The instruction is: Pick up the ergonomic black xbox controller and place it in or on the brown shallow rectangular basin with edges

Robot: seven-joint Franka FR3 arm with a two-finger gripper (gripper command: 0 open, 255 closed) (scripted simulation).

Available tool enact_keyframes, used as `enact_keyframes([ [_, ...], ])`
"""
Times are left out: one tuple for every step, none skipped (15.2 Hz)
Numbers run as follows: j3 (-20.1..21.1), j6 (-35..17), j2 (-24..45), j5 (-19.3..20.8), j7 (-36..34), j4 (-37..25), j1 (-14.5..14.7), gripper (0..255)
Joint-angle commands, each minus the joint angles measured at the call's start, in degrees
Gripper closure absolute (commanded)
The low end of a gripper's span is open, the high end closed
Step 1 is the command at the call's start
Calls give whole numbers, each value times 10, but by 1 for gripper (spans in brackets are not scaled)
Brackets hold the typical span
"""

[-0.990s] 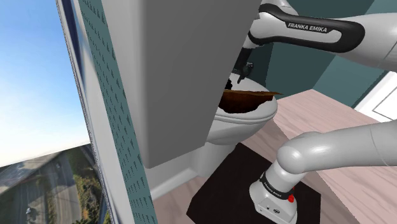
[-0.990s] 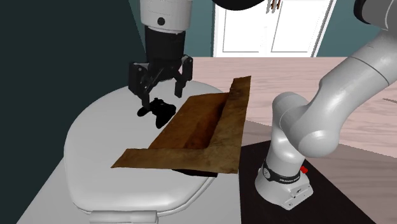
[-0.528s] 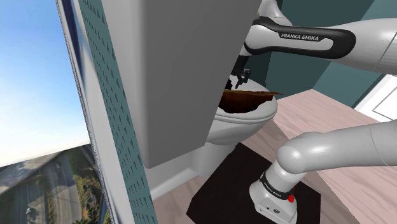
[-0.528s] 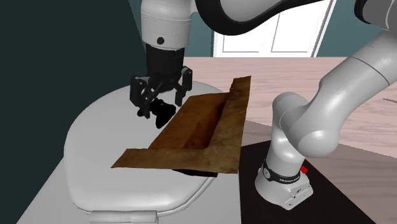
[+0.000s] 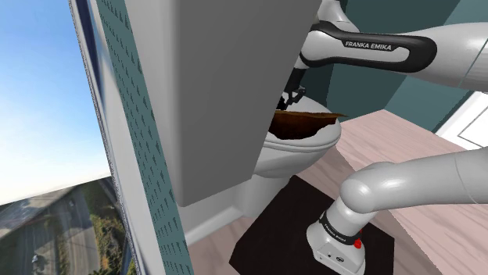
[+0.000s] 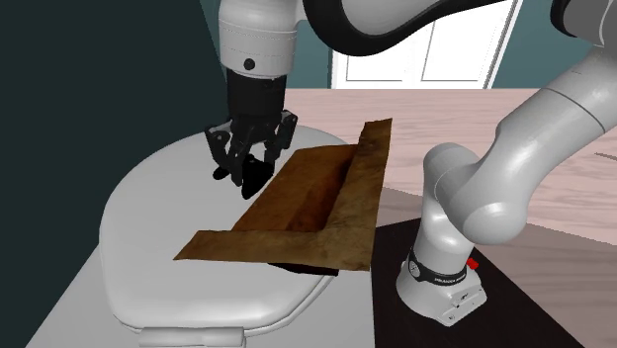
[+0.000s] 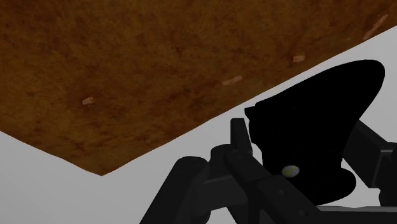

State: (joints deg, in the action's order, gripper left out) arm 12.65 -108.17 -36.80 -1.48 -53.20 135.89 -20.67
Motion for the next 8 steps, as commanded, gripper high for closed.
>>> enact_keyframes([
  [0, 0, 0, 0, 0, 0, 0, 255],
  [0, 0, 0, 0, 0, 0, 0, 255],
  [0, 0, 0, 0, 0, 0, 0, 255],
  [0, 0, 0, 0, 0, 0, 0, 255],
  [0, 0, 0, 0, 0, 0, 0, 255],
  [0, 0, 0, 0, 0, 0, 0, 255],
  [0, 0, 0, 0, 0, 0, 0, 255],
  [-1, 7, 0, 0, 0, -8, 0, 255],
])
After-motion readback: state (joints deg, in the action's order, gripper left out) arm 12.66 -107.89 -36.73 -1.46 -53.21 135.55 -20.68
